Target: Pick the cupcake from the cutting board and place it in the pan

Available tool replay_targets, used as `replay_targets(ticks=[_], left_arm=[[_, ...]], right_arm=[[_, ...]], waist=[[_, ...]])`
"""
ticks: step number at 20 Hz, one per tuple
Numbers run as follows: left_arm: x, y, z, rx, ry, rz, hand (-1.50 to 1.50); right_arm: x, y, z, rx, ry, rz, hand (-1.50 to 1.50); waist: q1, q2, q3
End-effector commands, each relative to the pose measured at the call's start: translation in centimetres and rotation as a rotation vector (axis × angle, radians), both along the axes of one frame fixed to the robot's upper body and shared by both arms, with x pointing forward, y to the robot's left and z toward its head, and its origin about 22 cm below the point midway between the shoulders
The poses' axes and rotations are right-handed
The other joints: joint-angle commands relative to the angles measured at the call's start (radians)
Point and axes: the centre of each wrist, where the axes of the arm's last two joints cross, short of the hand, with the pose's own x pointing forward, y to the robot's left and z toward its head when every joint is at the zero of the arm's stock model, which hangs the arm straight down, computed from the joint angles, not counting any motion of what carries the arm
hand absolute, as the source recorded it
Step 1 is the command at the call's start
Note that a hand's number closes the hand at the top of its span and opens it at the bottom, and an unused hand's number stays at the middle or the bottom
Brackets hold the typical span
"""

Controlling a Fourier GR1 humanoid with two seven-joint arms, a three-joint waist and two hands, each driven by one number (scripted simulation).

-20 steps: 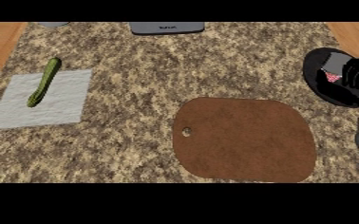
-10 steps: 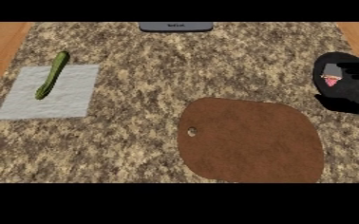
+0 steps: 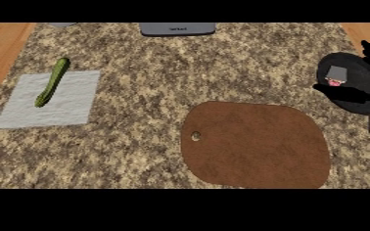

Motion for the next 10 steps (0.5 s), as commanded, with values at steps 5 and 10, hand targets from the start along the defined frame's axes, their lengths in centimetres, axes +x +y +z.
replay_targets(ticks=[5, 10], left_arm=[[8.6, -5.0, 3.4, -0.175, -0.464, -0.089, 0.00], [8.2, -4.7, 3.2, -0.173, -0.458, -0.064, 0.00]], right_arm=[[-0.9, -3.1, -0.8, 0.236, -0.006, 0.094, -1.50], [-2.1, -5.5, -0.9, 0.291, -0.007, 0.203, -1.50]], waist=[[-0.048, -0.011, -0.004], [-0.069, -0.014, -0.006]])
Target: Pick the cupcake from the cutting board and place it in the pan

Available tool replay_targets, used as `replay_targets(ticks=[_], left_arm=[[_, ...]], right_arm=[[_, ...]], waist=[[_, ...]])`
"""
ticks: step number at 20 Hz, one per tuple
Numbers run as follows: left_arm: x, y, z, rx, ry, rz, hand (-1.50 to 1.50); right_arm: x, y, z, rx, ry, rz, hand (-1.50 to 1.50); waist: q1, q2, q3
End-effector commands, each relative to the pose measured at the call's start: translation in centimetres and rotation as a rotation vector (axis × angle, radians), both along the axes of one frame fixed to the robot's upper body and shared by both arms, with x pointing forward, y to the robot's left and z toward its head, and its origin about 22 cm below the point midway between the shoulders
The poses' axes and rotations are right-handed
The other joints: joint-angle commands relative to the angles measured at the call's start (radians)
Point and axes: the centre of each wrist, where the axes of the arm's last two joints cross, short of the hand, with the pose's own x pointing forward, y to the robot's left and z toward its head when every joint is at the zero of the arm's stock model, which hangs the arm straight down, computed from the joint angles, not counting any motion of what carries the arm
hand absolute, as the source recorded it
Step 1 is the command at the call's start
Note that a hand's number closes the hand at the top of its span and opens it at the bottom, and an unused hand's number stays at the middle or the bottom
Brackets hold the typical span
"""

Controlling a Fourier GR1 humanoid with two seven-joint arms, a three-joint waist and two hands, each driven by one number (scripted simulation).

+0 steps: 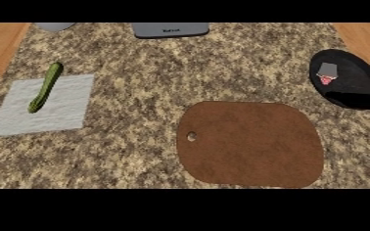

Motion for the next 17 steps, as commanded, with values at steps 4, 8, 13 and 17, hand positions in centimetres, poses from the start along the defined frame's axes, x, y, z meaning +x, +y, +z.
replay_targets(ticks=[4, 8, 13, 17], left_arm=[[9.1, -4.9, 3.7, -0.152, -0.485, -0.105, 0.00], [8.9, -5.0, 3.2, -0.163, -0.475, -0.083, 0.00], [8.9, -4.5, 3.6, -0.150, -0.480, -0.089, 0.00], [9.1, -4.3, 3.9, -0.140, -0.489, -0.090, 0.00]], right_arm=[[-2.2, -3.7, -0.4, 0.101, -0.014, 0.139, -1.50], [-3.7, -6.1, 0.0, 0.118, -0.013, 0.193, -1.50], [-5.5, -8.2, -0.2, 0.134, -0.029, 0.238, -1.50], [-6.9, -9.4, -0.6, 0.153, -0.014, 0.281, -1.50]], waist=[[-0.039, -0.010, -0.004], [-0.050, -0.010, -0.006], [-0.047, -0.007, -0.005], [-0.047, -0.008, -0.005]])
